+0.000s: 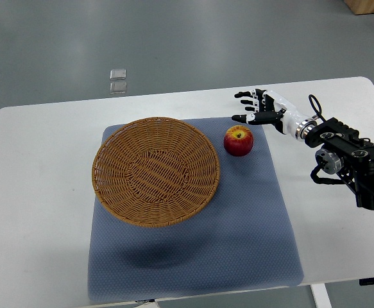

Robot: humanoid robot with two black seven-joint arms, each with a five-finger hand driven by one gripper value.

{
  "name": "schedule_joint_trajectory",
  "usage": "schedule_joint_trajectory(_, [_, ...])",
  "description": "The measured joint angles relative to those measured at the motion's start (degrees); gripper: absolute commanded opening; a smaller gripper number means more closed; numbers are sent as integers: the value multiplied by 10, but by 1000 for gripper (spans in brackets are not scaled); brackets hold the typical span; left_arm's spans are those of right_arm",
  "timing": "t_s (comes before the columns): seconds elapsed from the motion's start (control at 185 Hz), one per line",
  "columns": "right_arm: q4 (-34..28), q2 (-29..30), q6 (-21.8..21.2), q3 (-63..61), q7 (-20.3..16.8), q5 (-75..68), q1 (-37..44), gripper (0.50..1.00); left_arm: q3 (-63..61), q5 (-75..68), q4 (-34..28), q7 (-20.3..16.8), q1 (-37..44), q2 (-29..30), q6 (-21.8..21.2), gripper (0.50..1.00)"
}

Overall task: Place red apple in basket with right hand
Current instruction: 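Move the right hand toward the red apple beside the basket, then close the right hand's fingers around the red apple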

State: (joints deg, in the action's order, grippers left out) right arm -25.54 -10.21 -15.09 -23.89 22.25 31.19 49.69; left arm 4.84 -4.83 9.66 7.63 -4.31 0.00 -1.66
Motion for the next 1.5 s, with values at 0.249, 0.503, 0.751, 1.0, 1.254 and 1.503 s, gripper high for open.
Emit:
schedule_joint_trajectory(0.249, [-1,-9,-28,2,48,93,5,913,0,0,0,0,0,0,0,1000])
schedule_joint_trajectory(0.503, [-3,-15,-63,9,86,169,8,913,-2,0,-1,0,0,0,-1,1000])
schedule_joint_trajectory(0.751, [-16,-22,-68,14,89,208,9,913,-2,0,-3,0,0,0,-1,1000])
schedule_joint_trajectory(1.0, [-16,-22,-41,20,86,223,9,913,-2,0,-3,0,0,0,-1,1000])
schedule_joint_trajectory(1.254, [-16,-22,-25,41,86,261,9,913,-2,0,-3,0,0,0,0,1000])
schedule_joint_trajectory(1.503, [-15,-21,21,69,84,296,8,913,-2,0,-3,0,0,0,-1,1000])
